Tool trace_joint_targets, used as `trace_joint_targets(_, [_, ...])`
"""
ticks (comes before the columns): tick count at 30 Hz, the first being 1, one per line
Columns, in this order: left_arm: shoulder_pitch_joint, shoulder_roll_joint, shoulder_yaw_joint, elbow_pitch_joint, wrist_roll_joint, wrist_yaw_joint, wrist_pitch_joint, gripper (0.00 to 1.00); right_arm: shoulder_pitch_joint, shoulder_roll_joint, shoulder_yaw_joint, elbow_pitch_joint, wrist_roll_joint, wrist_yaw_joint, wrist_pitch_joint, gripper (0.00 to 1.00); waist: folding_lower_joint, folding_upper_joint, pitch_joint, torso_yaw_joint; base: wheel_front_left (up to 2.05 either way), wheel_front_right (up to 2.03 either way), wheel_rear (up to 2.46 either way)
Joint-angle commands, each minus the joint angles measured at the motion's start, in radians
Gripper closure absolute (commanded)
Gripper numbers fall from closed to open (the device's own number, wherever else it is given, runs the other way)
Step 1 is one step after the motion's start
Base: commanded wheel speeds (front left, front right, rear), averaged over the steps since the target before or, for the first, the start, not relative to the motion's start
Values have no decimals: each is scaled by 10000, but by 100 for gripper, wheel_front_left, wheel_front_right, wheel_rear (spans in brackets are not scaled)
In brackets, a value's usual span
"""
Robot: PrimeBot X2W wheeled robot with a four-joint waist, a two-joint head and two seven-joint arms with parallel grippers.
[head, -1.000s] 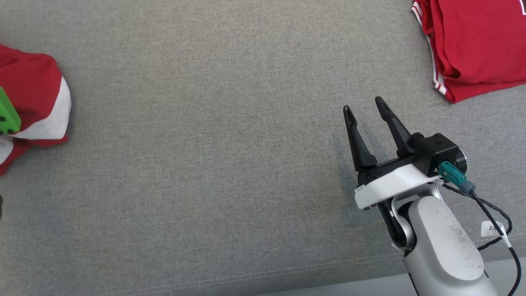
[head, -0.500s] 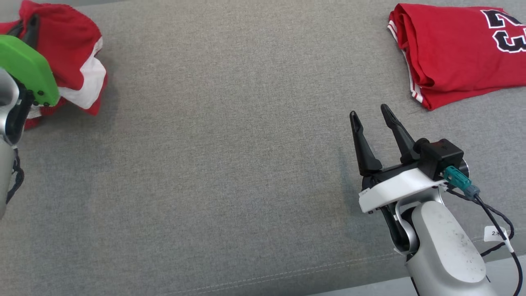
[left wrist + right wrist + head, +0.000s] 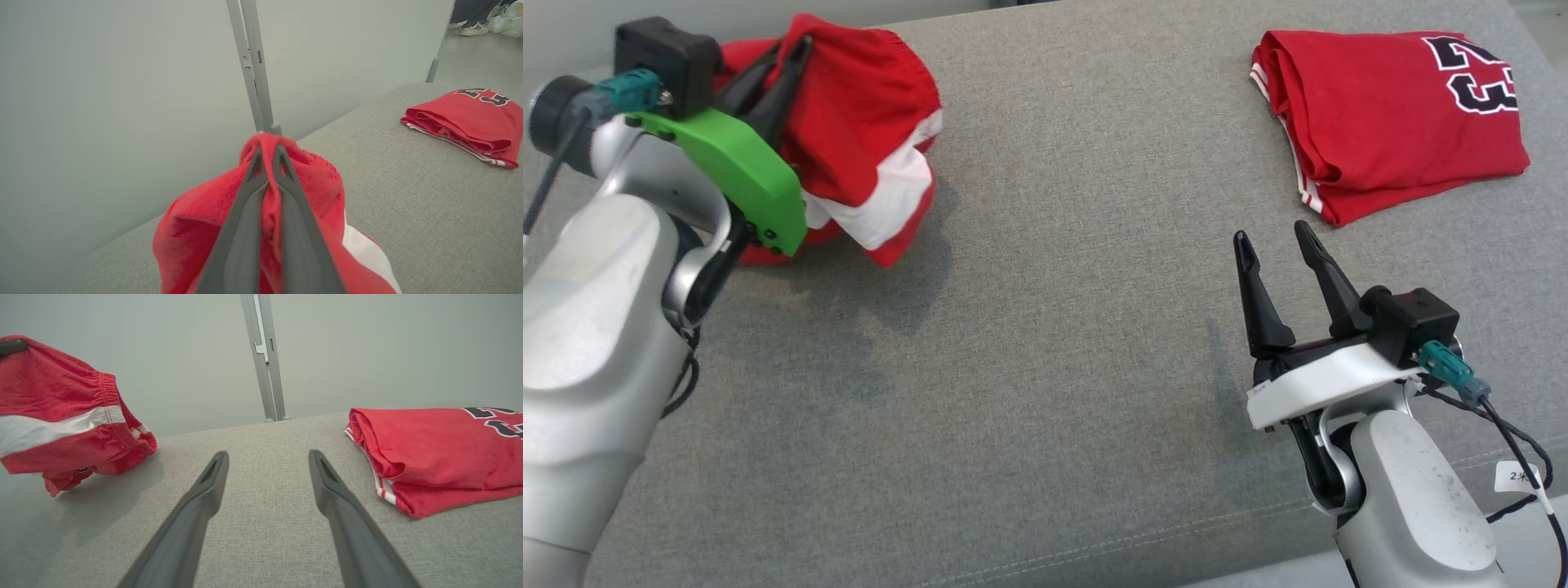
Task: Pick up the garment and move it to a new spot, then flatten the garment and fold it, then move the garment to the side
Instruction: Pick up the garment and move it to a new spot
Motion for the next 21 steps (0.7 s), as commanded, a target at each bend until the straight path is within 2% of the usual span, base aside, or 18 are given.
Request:
trace_joint_targets(1, [351, -123, -113, -549, -14, 163, 78, 100, 106, -32, -19, -72, 92, -7, -29, 0, 0, -1, -65, -80, 0, 0, 0])
trace_joint_targets(8, [1377, -473, -507, -2456, -43, 708, 178, 100, 175, -32, -160, -195, 108, -7, -31, 0, 0, -1, -67, -180, 0, 0, 0])
trace_joint_targets(13, [1982, -659, -832, -3132, 2, 934, 201, 100, 219, -33, -277, -261, 90, -7, -32, 0, 0, -1, -19, -169, 0, 0, 0])
trace_joint_targets(18, [2627, -975, -1068, -3137, 17, 1260, -75, 100, 233, -32, -327, -282, 63, -7, -32, 0, 0, -1, 42, -93, 0, 0, 0])
trace_joint_targets(21, [2954, -1314, -1288, -2715, -95, 1270, -251, 100, 199, -35, -350, -248, 34, -7, -33, 0, 0, -1, 48, -31, 0, 0, 0])
